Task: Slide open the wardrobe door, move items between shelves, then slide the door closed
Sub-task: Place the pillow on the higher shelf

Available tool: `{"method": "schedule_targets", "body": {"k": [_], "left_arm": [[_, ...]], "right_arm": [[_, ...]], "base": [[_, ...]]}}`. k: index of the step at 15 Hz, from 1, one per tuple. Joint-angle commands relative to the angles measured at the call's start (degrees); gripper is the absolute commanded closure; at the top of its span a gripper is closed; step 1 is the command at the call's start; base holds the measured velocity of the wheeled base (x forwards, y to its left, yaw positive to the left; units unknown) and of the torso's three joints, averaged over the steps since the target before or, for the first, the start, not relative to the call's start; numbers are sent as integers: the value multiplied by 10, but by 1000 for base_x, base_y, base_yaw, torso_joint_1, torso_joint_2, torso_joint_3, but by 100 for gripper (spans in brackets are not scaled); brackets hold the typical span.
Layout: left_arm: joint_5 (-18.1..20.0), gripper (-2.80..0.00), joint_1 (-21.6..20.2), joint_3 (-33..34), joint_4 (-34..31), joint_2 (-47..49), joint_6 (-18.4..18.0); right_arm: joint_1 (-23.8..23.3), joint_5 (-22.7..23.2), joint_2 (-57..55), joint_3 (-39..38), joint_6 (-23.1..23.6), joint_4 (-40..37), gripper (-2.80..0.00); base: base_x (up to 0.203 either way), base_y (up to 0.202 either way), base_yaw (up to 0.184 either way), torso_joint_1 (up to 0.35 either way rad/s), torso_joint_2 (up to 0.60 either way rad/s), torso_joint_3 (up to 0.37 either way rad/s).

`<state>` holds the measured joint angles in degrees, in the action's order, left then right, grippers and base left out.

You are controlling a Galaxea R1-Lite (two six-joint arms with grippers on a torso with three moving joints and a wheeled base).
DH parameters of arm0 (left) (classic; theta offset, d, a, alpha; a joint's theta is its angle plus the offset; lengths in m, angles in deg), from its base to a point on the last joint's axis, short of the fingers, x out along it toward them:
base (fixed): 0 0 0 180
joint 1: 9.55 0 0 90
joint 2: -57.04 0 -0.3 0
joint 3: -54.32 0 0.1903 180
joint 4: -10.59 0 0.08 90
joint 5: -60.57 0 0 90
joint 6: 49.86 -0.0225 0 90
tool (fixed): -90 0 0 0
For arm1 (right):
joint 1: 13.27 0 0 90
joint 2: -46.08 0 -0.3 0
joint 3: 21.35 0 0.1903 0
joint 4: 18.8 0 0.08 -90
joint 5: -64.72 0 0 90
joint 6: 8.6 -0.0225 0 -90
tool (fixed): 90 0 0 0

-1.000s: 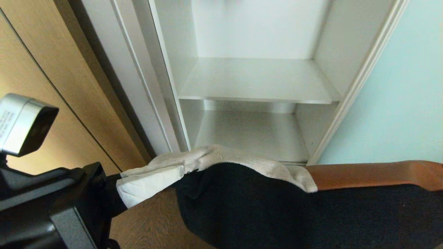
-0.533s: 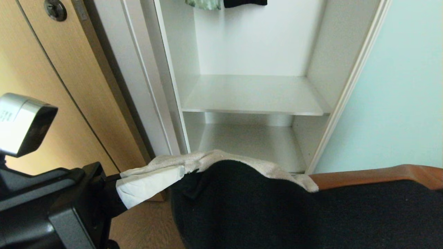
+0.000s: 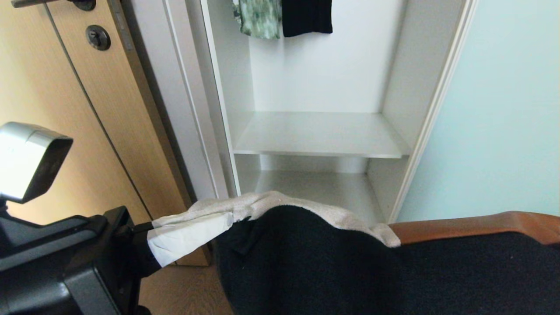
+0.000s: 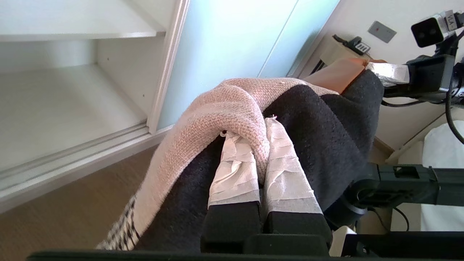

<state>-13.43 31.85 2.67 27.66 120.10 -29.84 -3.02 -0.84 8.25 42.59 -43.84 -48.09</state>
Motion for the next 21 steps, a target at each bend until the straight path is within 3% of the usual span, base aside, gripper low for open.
{"method": "schedule_targets", "body": {"k": [1, 16, 21], "left_arm": [[1, 0, 0, 5, 2, 1, 2], [3, 0, 0, 17, 2, -1, 0], [3, 0, 0, 17, 3, 1, -1]], "right_arm": [[0, 2, 2, 1, -2, 0, 0], [0, 1, -20, 14, -4, 4, 0], [0, 2, -19, 16, -3, 4, 0]], "base": [[0, 0, 0, 1, 5, 35], [0, 0, 0, 0, 0, 2], [164, 0, 0, 1, 2, 5]]}}
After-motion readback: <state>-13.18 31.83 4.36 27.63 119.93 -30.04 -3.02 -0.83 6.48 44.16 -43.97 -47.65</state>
